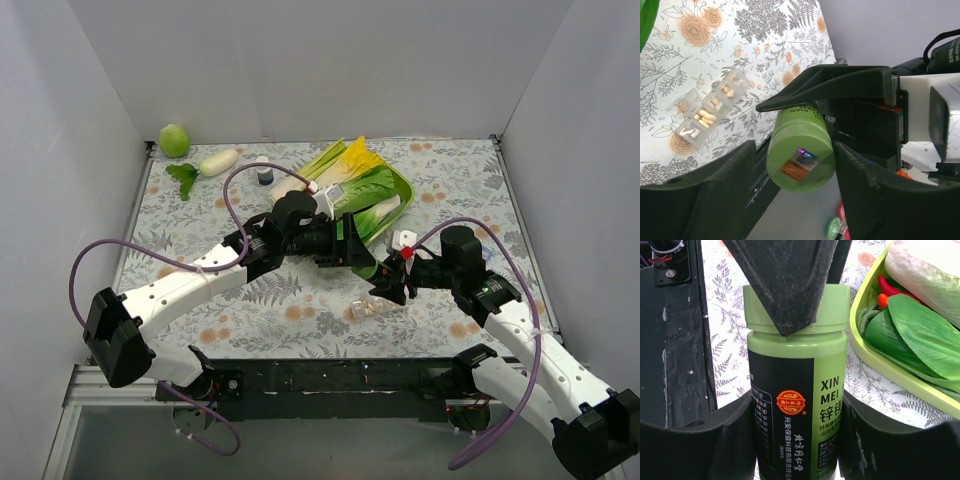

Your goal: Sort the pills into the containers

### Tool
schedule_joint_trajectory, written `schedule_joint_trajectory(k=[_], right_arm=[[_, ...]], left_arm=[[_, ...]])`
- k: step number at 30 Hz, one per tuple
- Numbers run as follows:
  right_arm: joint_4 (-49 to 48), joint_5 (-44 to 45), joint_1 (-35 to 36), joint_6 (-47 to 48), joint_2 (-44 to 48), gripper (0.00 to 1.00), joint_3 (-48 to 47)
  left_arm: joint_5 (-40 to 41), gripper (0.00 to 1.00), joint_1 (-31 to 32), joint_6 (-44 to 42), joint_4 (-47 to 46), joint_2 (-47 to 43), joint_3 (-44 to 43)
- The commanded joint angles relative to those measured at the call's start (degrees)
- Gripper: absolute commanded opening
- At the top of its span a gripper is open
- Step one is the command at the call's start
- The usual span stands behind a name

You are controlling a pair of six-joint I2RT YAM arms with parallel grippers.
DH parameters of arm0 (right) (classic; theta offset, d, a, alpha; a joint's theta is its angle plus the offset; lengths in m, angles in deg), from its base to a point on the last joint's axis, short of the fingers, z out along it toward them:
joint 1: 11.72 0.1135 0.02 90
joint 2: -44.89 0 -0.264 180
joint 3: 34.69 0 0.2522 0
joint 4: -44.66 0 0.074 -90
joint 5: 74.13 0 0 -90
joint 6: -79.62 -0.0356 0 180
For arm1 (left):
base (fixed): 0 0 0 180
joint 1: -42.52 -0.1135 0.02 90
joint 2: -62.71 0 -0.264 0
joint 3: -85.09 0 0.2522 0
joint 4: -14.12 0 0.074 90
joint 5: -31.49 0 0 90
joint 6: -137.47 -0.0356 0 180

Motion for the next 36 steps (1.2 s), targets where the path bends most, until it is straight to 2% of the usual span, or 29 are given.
schedule_joint_trajectory(k=[1,3,4,6,8,12,17,18,20,22,24,25,27,28,30,31,35,36], right_arm=[[-2.2,-0.2,-0.1,-1.0,-0.1,0.01,-2.8],[-2.1,-0.4,-0.1,-1.2,-0.2,0.01,-2.8],[-2.3,-0.4,-0.1,-1.4,-0.4,0.01,-2.8],[-2.3,-1.7,-0.1,-2.5,-0.5,0.01,-2.6],[-2.9,-4.2,-0.1,-4.6,-0.6,0.01,-2.4],[-7.9,-9.6,-0.1,-12.8,-0.3,0.01,-0.5],[-15.7,-16.7,-0.1,-24.0,-0.2,0.01,1.8],[-20.4,-18.4,-0.1,-26.5,-0.2,0.01,2.4],[-27.4,-23.4,-0.1,-36.7,-1.0,0.01,5.2],[-38.2,-25.2,-0.1,-46.8,-1.4,0.01,8.7],[-41.7,-25.4,-0.1,-49.7,-1.5,0.01,10.0],[-41.6,-25.2,-0.2,-49.7,-1.4,0.01,10.3],[-41.0,-25.2,-0.5,-49.1,-1.0,0.01,10.6],[-39.8,-25.1,-0.7,-48.7,-0.8,0.01,10.7],[-38.3,-25.0,-0.9,-46.2,-0.5,0.01,10.2],[-37.2,-25.0,-0.9,-45.3,-0.3,0.01,10.0],[-27.9,-24.3,-0.9,-35.4,0.1,0.01,7.2],[-22.5,-23.9,-0.9,-30.1,0.2,0.01,5.9]], left_arm=[[-0.6,0.53,0.3,-1.6,2.2,-0.2,-3.2],[-1.8,0.42,0.4,-2.3,2.2,0.1,-3.5],[-2.5,0.32,0.4,-3.7,2.2,0.2,-3.4],[-5.8,0.23,0.4,-7.0,1.8,0.3,-3.7],[-9.0,0.19,0.3,-14.5,1.4,0.4,-4.3],[-23.1,0.17,0.4,-27.8,4.0,3.3,-6.6],[-31.1,0.16,0.6,-40.4,10.5,6.1,-10.2],[-32.7,0.18,0.6,-44.9,11.3,6.3,-10.6],[-35.1,0.21,0.6,-48.3,12.3,6.5,-10.9],[-35.5,0.30,0.6,-51.5,12.5,6.6,-11.4],[-34.2,0.38,0.6,-52.3,12.5,6.2,-12.3],[-32.6,0.54,0.6,-51.7,12.0,6.0,-13.0],[-27.4,0.70,0.1,-50.3,10.6,4.1,-13.1],[-25.9,0.83,-0.6,-48.6,8.4,3.3,-12.5],[-22.3,0.95,-1.6,-45.4,5.1,-0.5,-10.8],[-22.1,0.98,-2.8,-44.3,1.4,-2.3,-9.8],[-18.5,0.98,-5.2,-34.9,-5.2,-9.1,-5.5],[-16.1,0.98,-5.7,-32.7,-6.1,-11.9,-5.0]])
